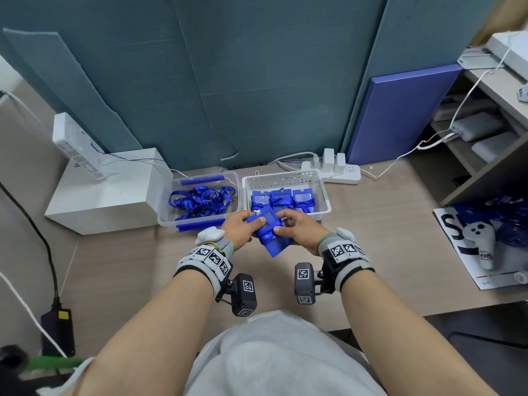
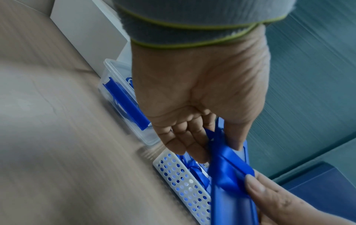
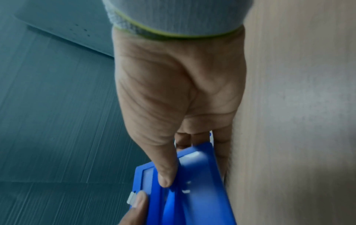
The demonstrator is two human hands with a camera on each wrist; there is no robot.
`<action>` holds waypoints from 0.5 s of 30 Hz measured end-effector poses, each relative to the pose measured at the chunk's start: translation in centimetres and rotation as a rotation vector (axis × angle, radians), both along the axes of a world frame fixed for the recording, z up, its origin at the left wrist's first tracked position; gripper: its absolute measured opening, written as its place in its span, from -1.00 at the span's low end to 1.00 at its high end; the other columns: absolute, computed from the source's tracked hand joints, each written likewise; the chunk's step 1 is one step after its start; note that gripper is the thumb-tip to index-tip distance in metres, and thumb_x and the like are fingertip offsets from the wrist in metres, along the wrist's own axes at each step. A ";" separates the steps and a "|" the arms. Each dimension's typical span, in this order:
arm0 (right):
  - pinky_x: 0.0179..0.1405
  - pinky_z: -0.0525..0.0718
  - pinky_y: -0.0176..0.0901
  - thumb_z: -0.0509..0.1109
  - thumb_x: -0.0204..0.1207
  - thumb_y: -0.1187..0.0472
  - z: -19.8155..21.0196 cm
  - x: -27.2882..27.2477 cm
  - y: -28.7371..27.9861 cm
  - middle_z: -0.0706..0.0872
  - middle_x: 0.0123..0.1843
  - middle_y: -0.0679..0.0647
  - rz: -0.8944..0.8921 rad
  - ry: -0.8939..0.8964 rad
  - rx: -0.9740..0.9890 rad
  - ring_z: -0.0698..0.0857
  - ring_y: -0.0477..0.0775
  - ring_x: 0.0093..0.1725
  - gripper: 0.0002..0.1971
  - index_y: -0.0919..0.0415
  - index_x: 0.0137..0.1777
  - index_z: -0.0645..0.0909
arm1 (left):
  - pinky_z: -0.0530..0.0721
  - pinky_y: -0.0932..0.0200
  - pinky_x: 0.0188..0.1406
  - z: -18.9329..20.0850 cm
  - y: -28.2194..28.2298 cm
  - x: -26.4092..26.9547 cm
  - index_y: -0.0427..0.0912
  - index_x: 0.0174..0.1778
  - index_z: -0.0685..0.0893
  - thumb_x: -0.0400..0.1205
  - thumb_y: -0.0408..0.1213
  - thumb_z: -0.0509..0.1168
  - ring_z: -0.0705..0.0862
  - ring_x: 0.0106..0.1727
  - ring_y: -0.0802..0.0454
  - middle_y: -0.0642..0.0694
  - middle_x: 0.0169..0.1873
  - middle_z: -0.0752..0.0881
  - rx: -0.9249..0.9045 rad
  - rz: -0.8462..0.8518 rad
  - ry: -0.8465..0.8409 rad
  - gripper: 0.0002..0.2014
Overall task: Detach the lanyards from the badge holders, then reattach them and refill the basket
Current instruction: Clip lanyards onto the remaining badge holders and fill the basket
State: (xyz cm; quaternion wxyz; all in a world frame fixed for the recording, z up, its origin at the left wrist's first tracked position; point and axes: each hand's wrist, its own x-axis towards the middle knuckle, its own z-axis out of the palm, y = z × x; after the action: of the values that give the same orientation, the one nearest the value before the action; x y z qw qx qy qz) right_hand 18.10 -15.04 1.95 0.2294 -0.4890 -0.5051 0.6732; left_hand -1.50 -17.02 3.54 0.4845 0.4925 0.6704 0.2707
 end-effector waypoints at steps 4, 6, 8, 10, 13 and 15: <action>0.12 0.78 0.15 0.43 0.60 0.49 0.1 0.1 0.0 0.76 0.16 0.18 -0.072 0.095 -0.071 0.77 0.16 0.08 -0.61 -0.02 0.24 0.65 | 0.70 0.12 -0.19 -0.3 -0.4 0.1 -0.20 0.05 0.72 0.74 0.00 0.28 0.78 -0.26 0.04 -0.20 -0.09 0.83 -0.025 0.030 -0.028 -0.69; 0.06 0.78 0.11 0.40 0.64 0.47 0.0 0.0 0.2 0.72 0.19 0.15 -0.136 0.145 -0.068 0.75 0.13 0.08 -0.64 -0.02 0.23 0.64 | 0.64 0.14 -0.26 -0.4 -0.1 0.2 -0.18 0.05 0.72 0.77 0.14 0.13 0.75 -0.30 0.02 -0.19 -0.14 0.86 -0.123 0.120 -0.103 -0.54; -0.03 0.76 0.02 0.40 0.67 0.39 0.1 -0.1 0.4 0.70 0.21 0.14 -0.219 0.185 -0.073 0.74 0.08 0.06 -0.70 0.00 0.26 0.63 | 0.57 0.20 -0.36 -0.4 0.1 0.2 -0.23 0.06 0.71 0.79 0.14 0.04 0.71 -0.37 0.02 -0.18 -0.22 0.86 -0.222 0.176 -0.166 -0.48; -0.11 0.76 -0.06 0.40 0.70 0.30 0.0 -0.2 0.6 0.67 0.22 0.13 -0.320 0.202 -0.101 0.72 0.05 0.02 -0.73 0.07 0.35 0.59 | 0.49 0.25 -0.44 -0.4 -0.3 0.0 -0.27 0.00 0.68 0.82 0.00 0.07 0.65 -0.41 0.04 -0.17 -0.28 0.80 -0.247 0.157 -0.173 -0.57; -0.25 0.72 -0.18 0.32 0.76 0.24 -0.2 0.0 1.1 0.67 0.23 0.14 -0.412 0.188 -0.114 0.69 -0.02 -0.05 -0.67 0.18 0.49 0.53 | 0.48 0.39 -0.52 -0.8 -1.5 -0.4 -0.24 -0.16 0.63 0.81 -0.28 0.16 0.59 -0.38 0.00 -0.17 -0.33 0.71 -0.125 0.033 -0.120 -0.74; -0.26 0.67 -0.16 0.22 0.81 0.25 -0.4 0.3 1.4 0.67 0.22 0.16 -0.423 0.141 -0.106 0.65 -0.02 -0.10 -0.67 0.17 0.53 0.50 | 0.50 0.41 -0.54 -1.4 -1.8 -0.8 -0.20 -0.24 0.62 0.80 -0.33 0.19 0.58 -0.39 0.00 -0.17 -0.35 0.68 -0.085 -0.003 -0.077 -0.73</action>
State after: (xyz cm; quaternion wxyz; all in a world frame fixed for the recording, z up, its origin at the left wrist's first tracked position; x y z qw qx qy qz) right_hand 18.41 -13.63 1.51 0.3742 -0.5469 -0.3380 0.6683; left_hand -2.33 -18.84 2.15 0.5306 0.4617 0.6615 0.2601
